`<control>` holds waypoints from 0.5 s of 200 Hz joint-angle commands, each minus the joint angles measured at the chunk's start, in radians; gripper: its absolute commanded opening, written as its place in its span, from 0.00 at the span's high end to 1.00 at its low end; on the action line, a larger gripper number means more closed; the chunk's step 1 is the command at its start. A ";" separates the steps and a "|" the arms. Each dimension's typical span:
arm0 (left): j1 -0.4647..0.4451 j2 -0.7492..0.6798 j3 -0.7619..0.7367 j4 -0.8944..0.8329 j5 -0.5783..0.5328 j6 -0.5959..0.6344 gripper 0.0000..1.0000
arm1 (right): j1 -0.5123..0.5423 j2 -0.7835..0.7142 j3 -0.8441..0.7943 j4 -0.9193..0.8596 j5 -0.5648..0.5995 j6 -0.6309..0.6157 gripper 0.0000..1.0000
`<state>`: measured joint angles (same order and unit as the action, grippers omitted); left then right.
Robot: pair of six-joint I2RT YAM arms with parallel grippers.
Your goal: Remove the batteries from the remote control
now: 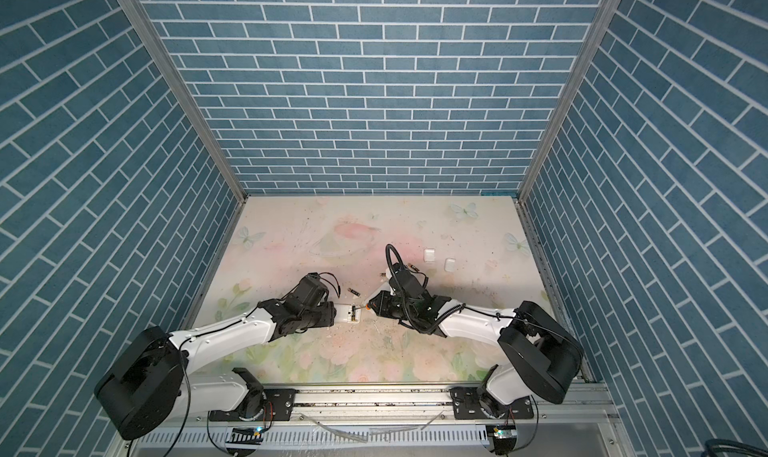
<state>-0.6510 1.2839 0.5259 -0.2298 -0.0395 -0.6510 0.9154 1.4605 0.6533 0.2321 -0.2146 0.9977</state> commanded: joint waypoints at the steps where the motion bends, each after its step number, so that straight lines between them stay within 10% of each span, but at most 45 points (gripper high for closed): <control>1: -0.002 0.003 -0.035 -0.059 0.004 -0.010 0.38 | 0.016 -0.006 0.013 -0.006 -0.024 0.000 1.00; 100: -0.001 -0.007 -0.049 -0.059 -0.005 -0.019 0.38 | 0.028 -0.028 0.038 -0.040 -0.029 -0.016 1.00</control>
<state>-0.6514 1.2709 0.5133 -0.2272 -0.0399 -0.6689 0.9230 1.4582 0.6590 0.2169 -0.2131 0.9943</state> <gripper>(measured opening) 0.616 0.213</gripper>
